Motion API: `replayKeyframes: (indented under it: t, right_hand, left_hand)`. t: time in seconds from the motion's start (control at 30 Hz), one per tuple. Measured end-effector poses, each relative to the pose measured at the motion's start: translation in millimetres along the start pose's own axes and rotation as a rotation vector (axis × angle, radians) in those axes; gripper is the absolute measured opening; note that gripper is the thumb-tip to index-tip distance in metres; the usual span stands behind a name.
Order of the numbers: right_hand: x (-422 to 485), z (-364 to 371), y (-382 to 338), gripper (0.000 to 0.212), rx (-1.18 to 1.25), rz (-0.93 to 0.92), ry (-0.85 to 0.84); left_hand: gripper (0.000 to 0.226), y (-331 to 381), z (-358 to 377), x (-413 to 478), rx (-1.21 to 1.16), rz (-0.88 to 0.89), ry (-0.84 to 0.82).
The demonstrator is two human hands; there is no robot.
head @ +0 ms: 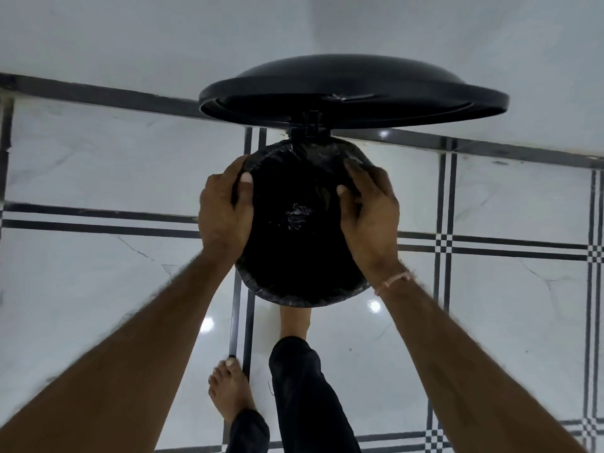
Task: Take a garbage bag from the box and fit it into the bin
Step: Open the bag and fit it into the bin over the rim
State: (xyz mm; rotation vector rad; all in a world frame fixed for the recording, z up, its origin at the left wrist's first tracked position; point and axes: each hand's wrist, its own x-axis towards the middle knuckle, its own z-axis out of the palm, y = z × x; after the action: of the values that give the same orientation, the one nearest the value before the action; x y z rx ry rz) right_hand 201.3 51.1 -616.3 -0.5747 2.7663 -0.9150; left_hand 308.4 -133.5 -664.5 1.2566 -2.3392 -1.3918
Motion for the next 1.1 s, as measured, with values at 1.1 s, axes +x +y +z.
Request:
replayKeyframes:
  t: [1.1]
  right_hand:
    - [60.0,-27.9,83.9,0.034,0.692,0.788,-0.298]
  left_hand:
    - [0.034,38.9,-3.5,32.4,-0.351,-0.273,-0.073]
